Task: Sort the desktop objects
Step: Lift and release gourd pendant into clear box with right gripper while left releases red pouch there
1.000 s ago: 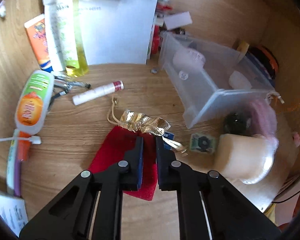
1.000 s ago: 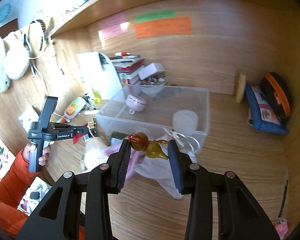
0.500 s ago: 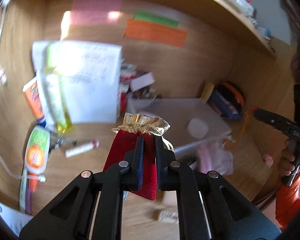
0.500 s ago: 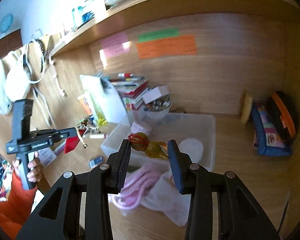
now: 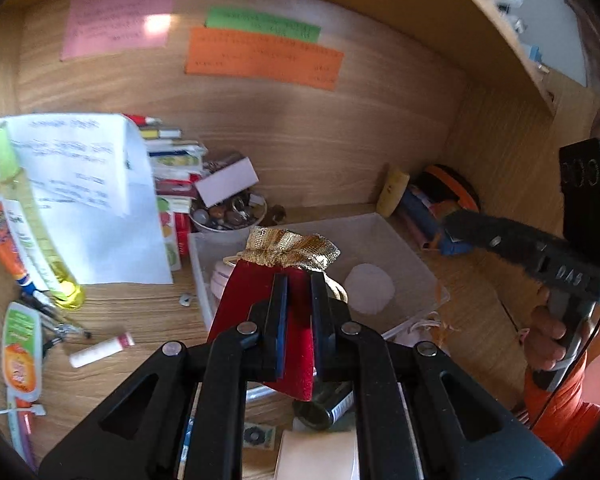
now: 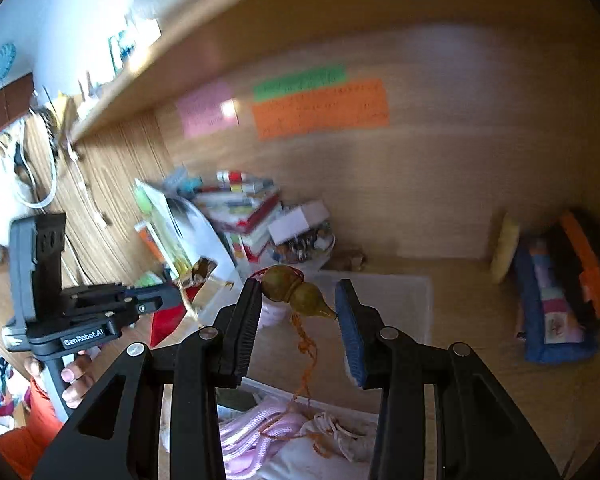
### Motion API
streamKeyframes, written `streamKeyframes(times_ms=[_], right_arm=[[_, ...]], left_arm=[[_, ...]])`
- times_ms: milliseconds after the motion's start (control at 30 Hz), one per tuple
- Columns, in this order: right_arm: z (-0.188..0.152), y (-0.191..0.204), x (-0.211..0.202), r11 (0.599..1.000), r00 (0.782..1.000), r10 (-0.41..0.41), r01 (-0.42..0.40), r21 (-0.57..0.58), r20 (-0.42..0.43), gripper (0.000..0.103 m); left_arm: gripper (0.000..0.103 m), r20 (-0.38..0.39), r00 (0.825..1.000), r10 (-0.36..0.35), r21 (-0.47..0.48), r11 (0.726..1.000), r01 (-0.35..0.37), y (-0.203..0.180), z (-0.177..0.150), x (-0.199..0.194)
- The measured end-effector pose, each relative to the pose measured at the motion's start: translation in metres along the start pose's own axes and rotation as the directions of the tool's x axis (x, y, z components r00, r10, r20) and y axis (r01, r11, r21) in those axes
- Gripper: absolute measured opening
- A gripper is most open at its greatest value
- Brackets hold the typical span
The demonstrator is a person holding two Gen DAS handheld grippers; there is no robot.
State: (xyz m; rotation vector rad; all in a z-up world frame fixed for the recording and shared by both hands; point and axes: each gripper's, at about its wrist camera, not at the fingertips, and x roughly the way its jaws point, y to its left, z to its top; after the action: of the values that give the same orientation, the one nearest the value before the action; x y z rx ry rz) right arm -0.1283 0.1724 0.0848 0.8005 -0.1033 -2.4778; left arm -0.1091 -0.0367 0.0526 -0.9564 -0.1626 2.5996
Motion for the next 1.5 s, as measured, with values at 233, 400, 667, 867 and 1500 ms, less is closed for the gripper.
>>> streamKeyframes(times_ms=[233,400,667,867,1500], right_arm=[[-0.024,-0.008,0.056,1.0,0.99,-0.007,0.005,-0.013,-0.141,0.035],[-0.038,-0.015,0.084,0.999,0.975,-0.031,0.026,-0.027,-0.221,0.035],[-0.047,-0.011,0.104,0.995,0.961,-0.073,0.051,-0.087,-0.267,0.035],[-0.049,-0.006,0.112,0.991,0.951,-0.092,0.059,-0.119,-0.295,0.036],[-0.042,0.012,0.039,0.974,0.971,-0.192,0.17,-0.15,-0.144,0.081]], left_arm=[[0.01,-0.061,0.998,0.002,0.02,1.0,0.0,-0.004,-0.007,0.031],[0.01,-0.092,0.996,0.017,0.045,0.999,-0.013,-0.007,-0.013,0.049],[0.011,-0.148,0.989,0.013,0.06,0.998,-0.004,-0.006,-0.018,0.068],[0.021,-0.175,0.984,0.017,0.055,0.998,-0.007,-0.004,-0.02,0.072],[0.092,-0.004,0.987,0.16,0.082,0.984,-0.159,-0.026,-0.025,-0.013]])
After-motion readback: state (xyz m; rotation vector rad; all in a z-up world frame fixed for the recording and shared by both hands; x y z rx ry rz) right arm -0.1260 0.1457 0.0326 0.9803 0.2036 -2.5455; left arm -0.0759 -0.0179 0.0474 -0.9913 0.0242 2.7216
